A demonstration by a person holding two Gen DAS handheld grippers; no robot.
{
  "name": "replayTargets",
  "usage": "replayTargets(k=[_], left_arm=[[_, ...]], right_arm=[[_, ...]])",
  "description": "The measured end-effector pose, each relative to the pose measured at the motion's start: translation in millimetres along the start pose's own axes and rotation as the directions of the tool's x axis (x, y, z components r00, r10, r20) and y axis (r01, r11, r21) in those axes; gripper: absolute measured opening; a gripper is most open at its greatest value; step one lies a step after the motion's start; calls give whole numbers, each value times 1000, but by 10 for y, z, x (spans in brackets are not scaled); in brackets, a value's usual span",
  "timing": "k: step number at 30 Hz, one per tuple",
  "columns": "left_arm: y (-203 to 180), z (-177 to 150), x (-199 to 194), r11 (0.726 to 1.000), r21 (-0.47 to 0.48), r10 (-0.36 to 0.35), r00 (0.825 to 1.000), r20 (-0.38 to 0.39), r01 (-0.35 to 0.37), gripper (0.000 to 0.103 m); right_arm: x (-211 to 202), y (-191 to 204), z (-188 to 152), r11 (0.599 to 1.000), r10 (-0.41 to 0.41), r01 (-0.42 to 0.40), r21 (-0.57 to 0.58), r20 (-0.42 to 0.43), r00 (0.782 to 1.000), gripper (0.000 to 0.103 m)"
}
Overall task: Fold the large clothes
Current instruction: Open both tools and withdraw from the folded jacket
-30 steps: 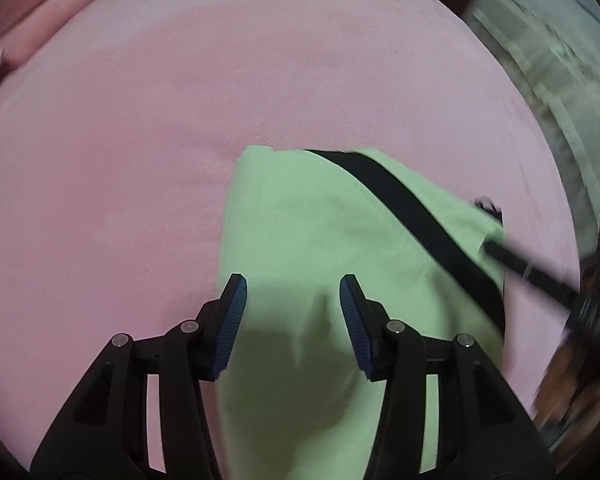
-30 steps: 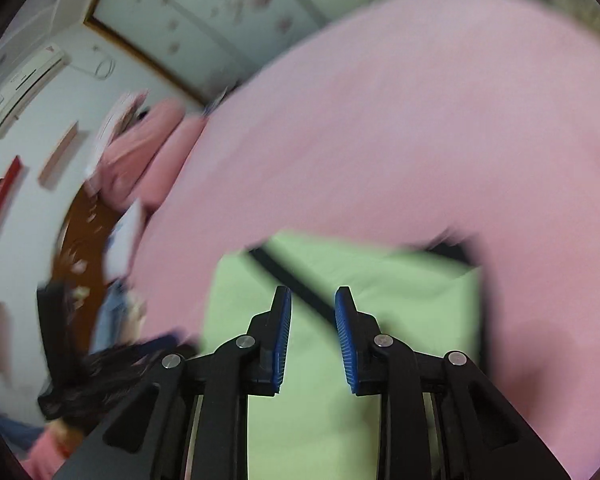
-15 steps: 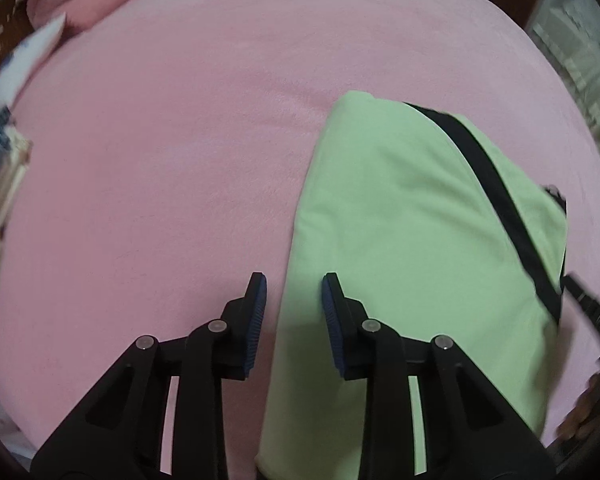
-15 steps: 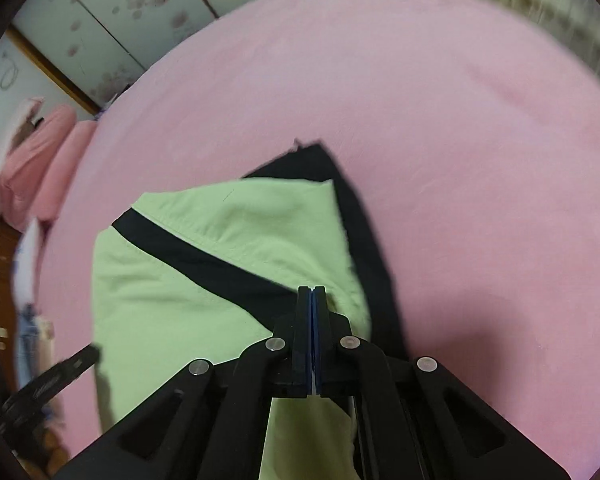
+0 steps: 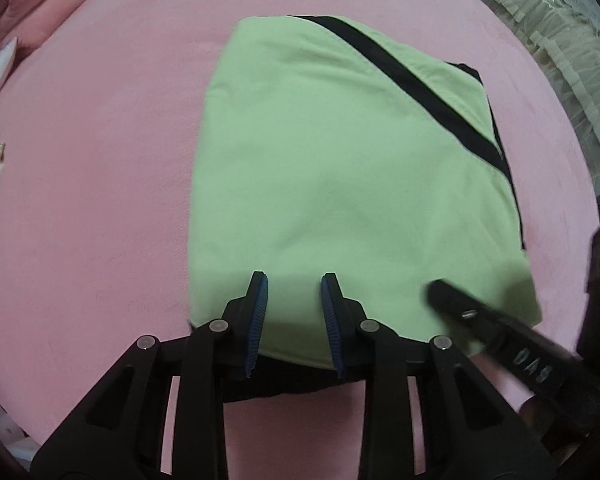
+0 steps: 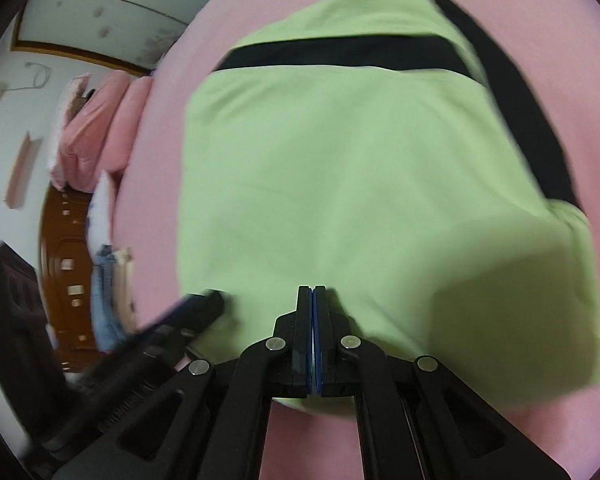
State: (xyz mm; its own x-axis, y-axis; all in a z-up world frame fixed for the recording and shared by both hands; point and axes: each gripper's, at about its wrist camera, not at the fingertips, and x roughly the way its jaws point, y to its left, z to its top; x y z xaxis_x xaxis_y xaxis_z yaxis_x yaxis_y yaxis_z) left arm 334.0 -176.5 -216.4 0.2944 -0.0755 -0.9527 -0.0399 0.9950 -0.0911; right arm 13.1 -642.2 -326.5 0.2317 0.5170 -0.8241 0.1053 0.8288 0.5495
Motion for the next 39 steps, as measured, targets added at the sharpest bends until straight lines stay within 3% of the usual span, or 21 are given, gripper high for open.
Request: replayTargets(k=[1, 3, 5, 6, 7, 8, 9, 12, 15, 17, 18, 19, 21, 23, 24, 27, 30, 32, 39], left_arm=[[29, -43, 2, 1000, 3, 9, 1000, -2, -9, 25], [238, -131, 51, 1000, -2, 2, 1000, -4, -2, 25], [239, -108, 96, 1000, -17, 19, 1000, 3, -19, 25], [255, -122, 63, 999, -19, 39, 999, 6, -39, 25], [283, -138, 55, 997, -23, 69, 998, -2, -69, 26], [317, -160, 15, 997, -36, 67, 998, -11, -67, 26], [363, -186, -66, 997, -47, 63, 998, -16, -63, 25], [446, -304, -329, 994, -58, 90, 996, -18, -91, 26], [470, -436, -581, 994, -31, 101, 994, -40, -102, 29], [461, -496, -726, 996, -21, 83, 995, -47, -84, 44], [454, -519, -792, 996, -20, 84, 996, -35, -85, 51], [485, -570, -896, 996, -19, 87, 996, -25, -87, 53], [479, -600, -1005, 993, -7, 118, 993, -8, -118, 53], [477, -602, -1076, 985, 0, 174, 985, 3, -174, 53], [494, -603, -1116, 984, 1, 177, 984, 4, -177, 53], [532, -598, -1228, 989, -2, 145, 989, 3, -145, 53], [533, -557, -1236, 993, -14, 121, 993, -7, -121, 56], [533, -526, -1202, 993, -23, 111, 993, -38, -112, 56], [510, -438, -1111, 995, -52, 84, 995, -54, -87, 56]], right_arm=[[5, -26, -61, 999, -36, 36, 5, 22, 999, 0], [-134, -233, -126, 983, -186, 185, 23, 97, 978, 0], [-224, -366, -232, 978, -210, 206, 41, 131, 969, 0], [-290, -403, -264, 965, -262, 257, 54, 148, 953, 0], [-334, -381, -289, 934, -358, 353, 59, 167, 919, 0], [-458, -397, -260, 880, -474, 473, 55, 187, 860, 0], [-663, -488, -144, 868, -493, 495, 42, 199, 847, 0], [-844, -571, -223, 908, -416, 417, 36, 173, 893, 0], [-745, -291, -219, 895, -437, 445, -29, 143, 888, 5], [-760, 6, -207, 891, -435, 447, -77, 133, 890, 11], [-744, 167, -236, 897, -417, 430, -97, 130, 899, 21], [-724, 365, -159, 901, -405, 419, -110, 130, 905, 36], [-718, 501, -214, 900, -395, 412, -141, 138, 908, 56], [-680, 669, -156, 879, -429, 451, -152, 157, 889, 65], [-873, 687, -235, 877, -433, 456, -149, 165, 886, 68], [-1255, 764, -316, 892, -408, 432, -132, 177, 896, 80], [-1606, 833, -337, 908, -375, 400, -122, 187, 908, 82], [-2058, 943, -398, 908, -378, 400, -125, 169, 910, 82], [-2093, 1030, -330, 917, -374, 390, -88, 157, 914, 84]])
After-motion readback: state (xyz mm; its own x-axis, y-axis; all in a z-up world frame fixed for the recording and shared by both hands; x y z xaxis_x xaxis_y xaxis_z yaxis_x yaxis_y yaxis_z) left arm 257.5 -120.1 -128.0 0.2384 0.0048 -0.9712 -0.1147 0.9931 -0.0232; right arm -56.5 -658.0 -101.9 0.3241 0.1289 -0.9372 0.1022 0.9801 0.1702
